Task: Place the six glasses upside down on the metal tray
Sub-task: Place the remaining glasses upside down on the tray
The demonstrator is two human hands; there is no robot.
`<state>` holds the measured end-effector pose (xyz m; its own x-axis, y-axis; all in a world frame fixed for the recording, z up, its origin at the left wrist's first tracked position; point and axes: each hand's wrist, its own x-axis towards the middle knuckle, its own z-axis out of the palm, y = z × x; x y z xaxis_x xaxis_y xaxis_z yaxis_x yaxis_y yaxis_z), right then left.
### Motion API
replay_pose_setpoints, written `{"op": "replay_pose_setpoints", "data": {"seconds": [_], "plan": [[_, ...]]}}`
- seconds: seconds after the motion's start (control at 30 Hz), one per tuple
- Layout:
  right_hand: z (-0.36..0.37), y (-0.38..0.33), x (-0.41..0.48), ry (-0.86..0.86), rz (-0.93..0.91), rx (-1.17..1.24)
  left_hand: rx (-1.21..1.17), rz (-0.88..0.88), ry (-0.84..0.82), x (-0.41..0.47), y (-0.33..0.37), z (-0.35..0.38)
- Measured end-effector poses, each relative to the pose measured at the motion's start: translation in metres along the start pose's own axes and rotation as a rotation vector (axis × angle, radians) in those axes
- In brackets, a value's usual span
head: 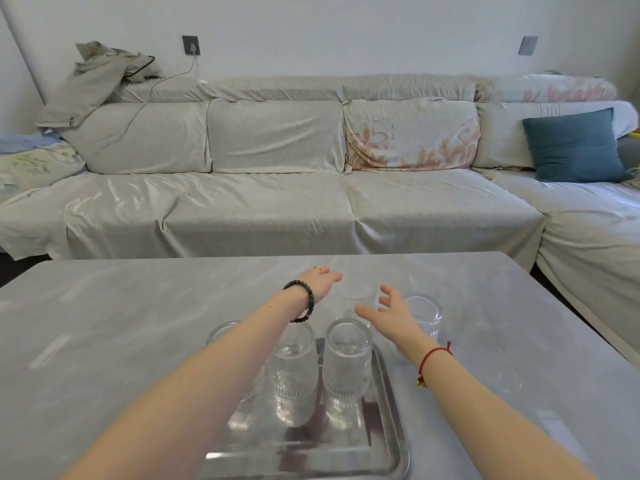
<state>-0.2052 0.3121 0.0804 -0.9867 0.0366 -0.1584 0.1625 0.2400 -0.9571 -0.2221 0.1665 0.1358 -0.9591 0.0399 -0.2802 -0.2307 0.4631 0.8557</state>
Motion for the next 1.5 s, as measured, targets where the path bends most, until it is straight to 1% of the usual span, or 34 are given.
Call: {"op": "replay_pose_setpoints", "data": {"seconds": [0.1,0.17,0.27,0.33,0.47,0.6,0.67,0.77,0.83,0.87,0.9,0.97,1.0,1.07,1.13,1.17,1.27,1.37,1.43,1.5], "plan": [[0.006,0.009,0.019,-0.013,0.046,0.044,-0.069,-0.123,-0.102,0.019,0.002,0.003],[0.011,0.011,0.028,0.012,0.046,0.039,-0.146,-0.160,-0.147,0.029,0.002,0.007],[0.016,0.008,0.033,0.075,-0.010,-0.048,-0.233,-0.179,-0.148,0.034,0.003,0.011],[0.018,0.006,0.031,0.119,-0.081,-0.104,-0.267,-0.165,-0.133,0.032,0.004,0.008],[0.020,-0.020,0.017,0.214,-0.295,-0.104,-0.339,-0.020,-0.071,0.017,0.017,-0.013],[0.019,-0.058,-0.011,0.254,-0.656,-0.258,-0.295,0.103,-0.014,-0.017,0.027,-0.044],[0.021,-0.072,-0.030,0.217,-0.803,-0.376,-0.236,0.138,-0.034,-0.038,0.026,-0.057],[0.028,-0.086,-0.060,0.126,-0.993,-0.653,-0.189,0.115,-0.084,-0.069,0.013,-0.073],[0.032,-0.089,-0.076,0.045,-1.040,-0.770,-0.205,0.128,-0.105,-0.088,-0.004,-0.079],[0.035,-0.090,-0.085,0.007,-1.046,-0.791,-0.231,0.143,-0.105,-0.097,-0.013,-0.081],[0.039,-0.088,-0.093,-0.025,-1.037,-0.776,-0.273,0.154,-0.093,-0.104,-0.021,-0.083],[0.048,-0.083,-0.110,-0.060,-0.945,-0.609,-0.389,0.131,-0.062,-0.117,-0.040,-0.083],[0.054,-0.078,-0.118,-0.061,-0.857,-0.477,-0.460,0.102,-0.055,-0.122,-0.049,-0.082],[0.067,-0.066,-0.134,-0.077,-0.628,-0.123,-0.624,0.056,-0.058,-0.134,-0.069,-0.077],[0.081,-0.052,-0.147,-0.158,-0.405,0.197,-0.769,0.083,-0.082,-0.143,-0.093,-0.073],[0.088,-0.045,-0.151,-0.206,-0.326,0.276,-0.805,0.104,-0.094,-0.146,-0.104,-0.071],[0.105,-0.026,-0.157,-0.301,-0.230,0.356,-0.741,0.210,-0.090,-0.154,-0.133,-0.068],[0.111,-0.015,-0.160,-0.373,-0.202,0.408,-0.551,0.251,-0.040,-0.160,-0.156,-0.077],[0.114,-0.010,-0.161,-0.378,-0.235,0.349,-0.419,0.281,-0.025,-0.164,-0.166,-0.083],[0.120,-0.006,-0.161,-0.362,-0.280,0.222,-0.348,0.294,-0.024,-0.165,-0.176,-0.087]]}}
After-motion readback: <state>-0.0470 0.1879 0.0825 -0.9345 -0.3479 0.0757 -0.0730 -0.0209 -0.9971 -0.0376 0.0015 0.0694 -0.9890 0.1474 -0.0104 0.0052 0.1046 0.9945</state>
